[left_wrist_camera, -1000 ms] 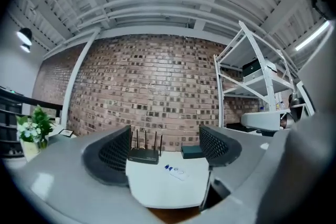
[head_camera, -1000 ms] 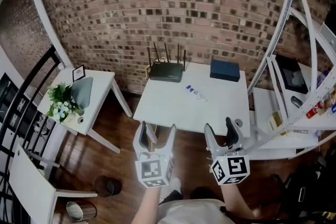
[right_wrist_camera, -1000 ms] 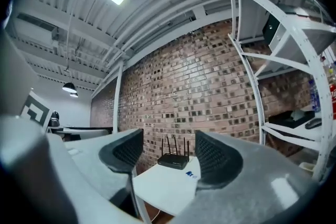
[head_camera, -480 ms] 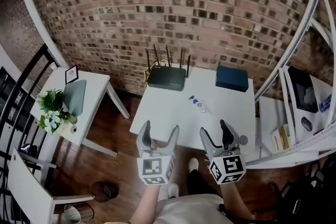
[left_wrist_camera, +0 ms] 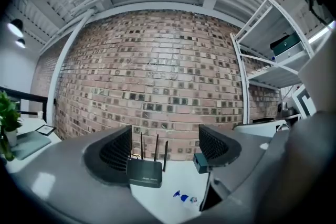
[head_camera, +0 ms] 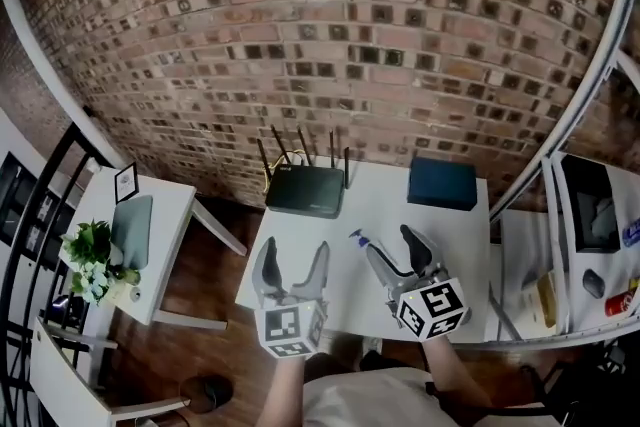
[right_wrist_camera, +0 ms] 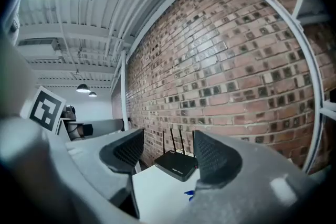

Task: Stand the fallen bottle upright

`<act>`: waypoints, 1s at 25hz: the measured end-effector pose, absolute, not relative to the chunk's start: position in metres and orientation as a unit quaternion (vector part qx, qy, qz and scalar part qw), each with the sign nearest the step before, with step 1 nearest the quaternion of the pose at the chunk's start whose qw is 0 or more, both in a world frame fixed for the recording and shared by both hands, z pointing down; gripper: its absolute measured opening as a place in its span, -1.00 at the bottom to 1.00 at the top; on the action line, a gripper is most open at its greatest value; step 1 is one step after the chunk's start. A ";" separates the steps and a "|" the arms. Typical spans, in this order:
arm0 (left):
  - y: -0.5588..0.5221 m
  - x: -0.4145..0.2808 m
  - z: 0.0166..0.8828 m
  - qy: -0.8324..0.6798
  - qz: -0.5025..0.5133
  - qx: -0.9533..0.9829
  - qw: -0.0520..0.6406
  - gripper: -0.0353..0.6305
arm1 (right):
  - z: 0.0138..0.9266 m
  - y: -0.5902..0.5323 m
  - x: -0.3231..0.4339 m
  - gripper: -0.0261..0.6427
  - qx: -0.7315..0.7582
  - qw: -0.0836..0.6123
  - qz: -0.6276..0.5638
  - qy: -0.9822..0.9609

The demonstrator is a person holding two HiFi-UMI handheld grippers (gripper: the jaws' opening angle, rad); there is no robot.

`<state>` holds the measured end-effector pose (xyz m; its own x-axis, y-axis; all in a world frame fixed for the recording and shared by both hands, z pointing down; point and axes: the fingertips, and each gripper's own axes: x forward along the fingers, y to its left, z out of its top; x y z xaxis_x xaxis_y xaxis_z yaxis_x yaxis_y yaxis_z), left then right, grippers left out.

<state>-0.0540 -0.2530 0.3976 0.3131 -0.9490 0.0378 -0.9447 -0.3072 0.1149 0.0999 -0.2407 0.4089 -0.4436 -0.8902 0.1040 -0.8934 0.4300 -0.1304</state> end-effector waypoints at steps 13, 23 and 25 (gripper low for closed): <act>-0.328 -0.045 0.448 -0.518 0.007 0.849 0.100 0.34 | 0.521 -0.292 0.093 -0.06 0.509 0.137 0.200 -0.826; -0.330 -0.056 0.497 -0.504 0.048 0.853 0.130 0.35 | 0.627 -0.307 0.093 -0.30 0.499 0.265 0.260 -0.783; -0.330 -0.056 0.507 -0.503 0.056 0.852 0.135 0.35 | 0.644 -0.315 0.093 -0.30 0.496 0.285 0.264 -0.777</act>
<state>-0.0561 -0.3305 0.5066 0.4876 -0.8419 0.2314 -0.8722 -0.4575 0.1733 0.0925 -0.3148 0.6443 -0.3465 -0.6195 0.7043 -0.9206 0.3687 -0.1286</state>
